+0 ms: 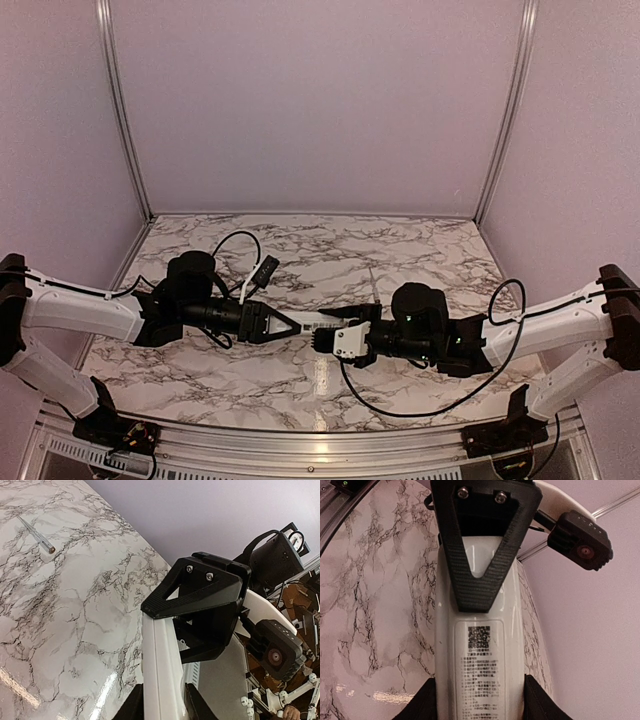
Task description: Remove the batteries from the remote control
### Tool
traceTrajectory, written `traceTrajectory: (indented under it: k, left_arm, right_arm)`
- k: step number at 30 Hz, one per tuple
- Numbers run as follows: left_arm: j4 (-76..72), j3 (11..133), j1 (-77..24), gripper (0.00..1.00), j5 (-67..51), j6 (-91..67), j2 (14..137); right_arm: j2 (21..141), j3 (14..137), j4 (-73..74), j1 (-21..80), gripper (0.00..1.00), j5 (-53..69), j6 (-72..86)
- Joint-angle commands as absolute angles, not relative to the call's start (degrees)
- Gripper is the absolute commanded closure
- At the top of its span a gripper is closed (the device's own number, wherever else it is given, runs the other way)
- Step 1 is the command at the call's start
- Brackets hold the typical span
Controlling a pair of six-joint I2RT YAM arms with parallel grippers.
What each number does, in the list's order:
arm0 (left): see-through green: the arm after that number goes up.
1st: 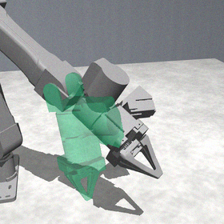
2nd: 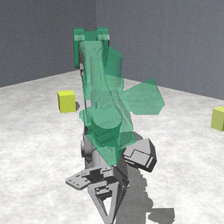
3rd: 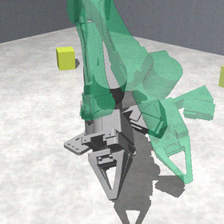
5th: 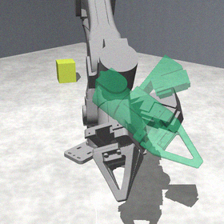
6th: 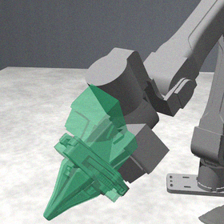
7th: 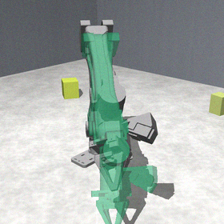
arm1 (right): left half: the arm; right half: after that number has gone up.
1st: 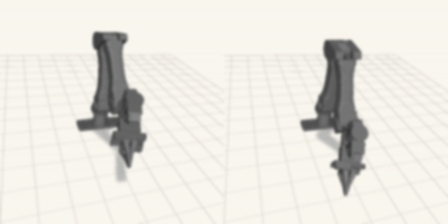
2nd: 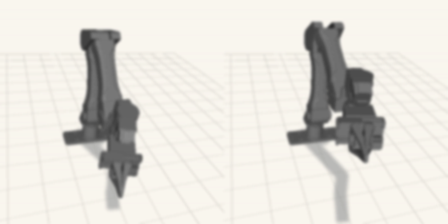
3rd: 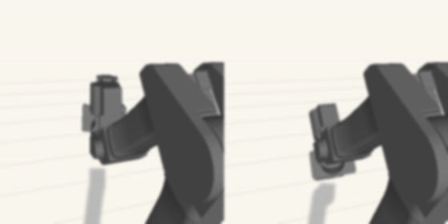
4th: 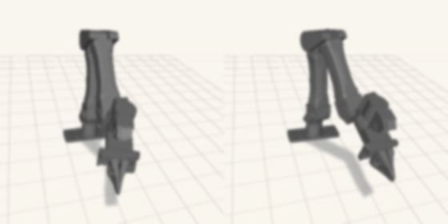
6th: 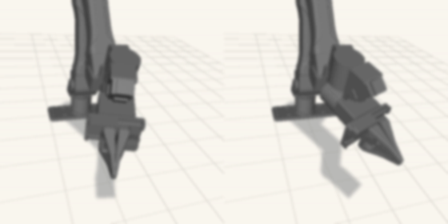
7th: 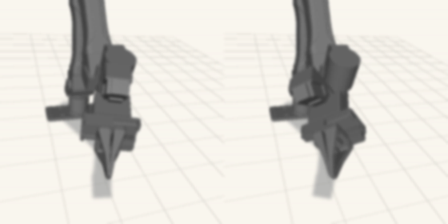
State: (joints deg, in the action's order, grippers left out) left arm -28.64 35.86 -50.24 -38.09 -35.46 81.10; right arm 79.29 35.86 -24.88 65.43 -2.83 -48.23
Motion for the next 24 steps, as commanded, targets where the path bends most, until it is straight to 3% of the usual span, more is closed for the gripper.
traceTrajectory:
  k: [1, 9, 10, 14, 17, 19, 24]
  left_arm:
    - [-27.89, 37.79, -50.63, 0.76, -38.58, -34.53, 81.56]
    - [-27.57, 37.88, -50.72, 0.94, -37.07, -34.58, 80.98]
    - [-27.53, 37.80, -50.71, 0.96, -36.70, -34.55, 80.74]
    - [-26.98, 37.41, -50.65, 1.00, -34.61, -34.16, 79.41]
    - [-26.79, 36.84, -50.72, 1.00, -32.96, -33.68, 78.07]
    - [-26.67, 36.39, -50.63, 1.00, -31.74, -33.38, 77.07]
    - [-26.60, 34.71, -50.69, 1.00, -27.28, -32.70, 74.11]
  right_arm:
    - [79.58, 38.41, -26.42, 65.87, 1.00, -3.21, -47.73]
    - [81.59, 39.20, -27.34, 65.83, 1.00, -5.07, -45.69]
    - [82.40, 39.53, -27.41, 65.83, 0.95, -5.87, -44.71]
    - [84.81, 40.28, -27.47, 65.83, 0.59, -7.92, -40.72]
    - [85.67, 40.21, -28.01, 65.85, 0.30, -10.05, -37.35]
    - [85.54, 39.90, -28.38, 65.83, 0.03, -10.51, -35.52]
    - [83.26, 39.64, -28.20, 65.83, 0.02, -10.75, -31.91]
